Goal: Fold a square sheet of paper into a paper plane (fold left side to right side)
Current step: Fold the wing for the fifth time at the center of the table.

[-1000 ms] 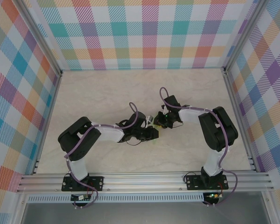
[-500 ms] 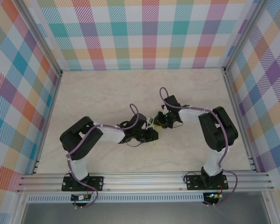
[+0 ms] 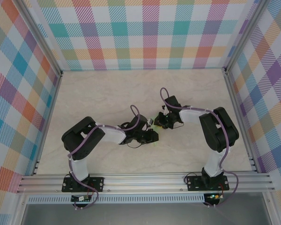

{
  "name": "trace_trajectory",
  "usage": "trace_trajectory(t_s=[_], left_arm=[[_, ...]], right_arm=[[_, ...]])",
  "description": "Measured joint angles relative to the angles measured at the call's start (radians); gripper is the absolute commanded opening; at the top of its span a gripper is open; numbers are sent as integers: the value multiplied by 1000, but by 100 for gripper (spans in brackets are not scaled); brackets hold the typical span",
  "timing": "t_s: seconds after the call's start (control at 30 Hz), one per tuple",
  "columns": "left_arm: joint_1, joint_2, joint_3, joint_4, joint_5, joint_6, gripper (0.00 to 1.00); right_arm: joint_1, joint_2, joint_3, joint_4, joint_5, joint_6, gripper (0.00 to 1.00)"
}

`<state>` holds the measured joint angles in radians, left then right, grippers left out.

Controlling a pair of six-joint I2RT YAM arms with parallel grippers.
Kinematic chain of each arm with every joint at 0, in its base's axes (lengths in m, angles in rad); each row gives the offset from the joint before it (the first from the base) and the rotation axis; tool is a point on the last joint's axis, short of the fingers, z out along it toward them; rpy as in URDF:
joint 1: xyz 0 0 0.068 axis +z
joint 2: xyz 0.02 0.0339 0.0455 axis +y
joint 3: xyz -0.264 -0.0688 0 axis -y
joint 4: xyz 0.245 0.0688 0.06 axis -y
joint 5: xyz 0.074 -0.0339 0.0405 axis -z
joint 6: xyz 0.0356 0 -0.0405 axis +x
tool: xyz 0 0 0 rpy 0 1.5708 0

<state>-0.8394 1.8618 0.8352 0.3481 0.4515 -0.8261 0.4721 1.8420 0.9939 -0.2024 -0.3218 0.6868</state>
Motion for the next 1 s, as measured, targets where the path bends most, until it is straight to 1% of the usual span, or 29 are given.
trace_trajectory(t_s=[0.33, 0.57, 0.73, 0.83, 1.0], left_arm=[[-22, 17, 14, 2, 3, 0, 19], [-27, 19, 14, 2, 4, 0, 19], [-27, 19, 14, 2, 3, 0, 18], [-27, 20, 14, 2, 3, 0, 17], [-27, 21, 16, -5, 0, 0, 16]], right_arm=[[-1, -33, -29, 3, 0, 0, 22], [-9, -80, -34, -58, 35, -17, 26], [-19, -163, -54, -97, 61, -39, 12], [-21, -190, -77, -87, 47, -41, 10], [-13, -176, -111, -48, -12, -37, 10]])
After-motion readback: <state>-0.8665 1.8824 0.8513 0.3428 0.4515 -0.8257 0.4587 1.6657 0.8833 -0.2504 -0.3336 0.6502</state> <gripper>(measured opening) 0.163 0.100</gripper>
